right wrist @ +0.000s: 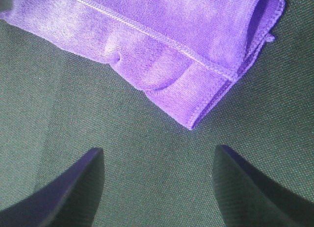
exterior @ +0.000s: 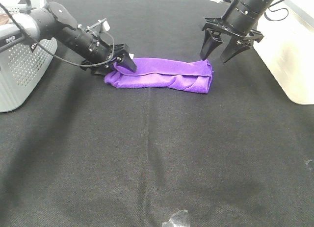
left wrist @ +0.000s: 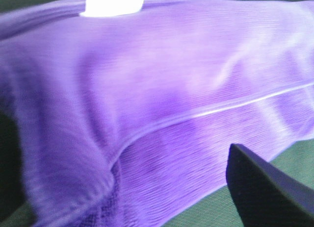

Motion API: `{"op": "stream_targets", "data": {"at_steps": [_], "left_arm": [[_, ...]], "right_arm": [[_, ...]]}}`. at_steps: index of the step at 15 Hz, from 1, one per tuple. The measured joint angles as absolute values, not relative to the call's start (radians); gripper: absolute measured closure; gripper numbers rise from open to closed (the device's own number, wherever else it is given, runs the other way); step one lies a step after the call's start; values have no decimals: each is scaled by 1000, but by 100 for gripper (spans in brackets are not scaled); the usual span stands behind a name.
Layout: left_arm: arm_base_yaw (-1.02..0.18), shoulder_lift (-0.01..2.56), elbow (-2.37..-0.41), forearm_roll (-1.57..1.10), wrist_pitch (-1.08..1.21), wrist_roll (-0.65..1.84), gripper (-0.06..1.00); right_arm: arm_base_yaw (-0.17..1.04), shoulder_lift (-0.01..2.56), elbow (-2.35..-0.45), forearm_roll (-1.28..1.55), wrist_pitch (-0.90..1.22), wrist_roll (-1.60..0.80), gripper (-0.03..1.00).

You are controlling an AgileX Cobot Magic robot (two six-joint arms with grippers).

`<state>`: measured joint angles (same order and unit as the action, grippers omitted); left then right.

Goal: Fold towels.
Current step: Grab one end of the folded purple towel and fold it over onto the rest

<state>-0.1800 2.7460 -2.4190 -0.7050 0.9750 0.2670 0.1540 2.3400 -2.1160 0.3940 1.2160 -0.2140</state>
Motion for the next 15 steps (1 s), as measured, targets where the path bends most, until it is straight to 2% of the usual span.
{"op": "stream_targets", "data": {"at_steps": [2,3,4,7,8,15], "left_arm": [[-180,2750,-2419,-710,964,267,30],[-180,2750,-2419,-710,964,267,30],[-180,2753,-2419,-709,960,267,39],[-180,2766,-2417,-693,935,273,86],[-180,2766,-2417,-692,934,291,92],[-94,2684,-2407,-543,1074,282,92]], "right_arm": [[154,2340,-2116,394,1216,-214,33],[154,2340,-2116,394,1216,-214,33],[154,2340,-2116,394,1216,-214,33],[154,2340,-2116,394,1216,-214,33],[154,2340,-2116,394,1216,-213,33],[154,2340,-2116,393,1216,-195,33]]}}
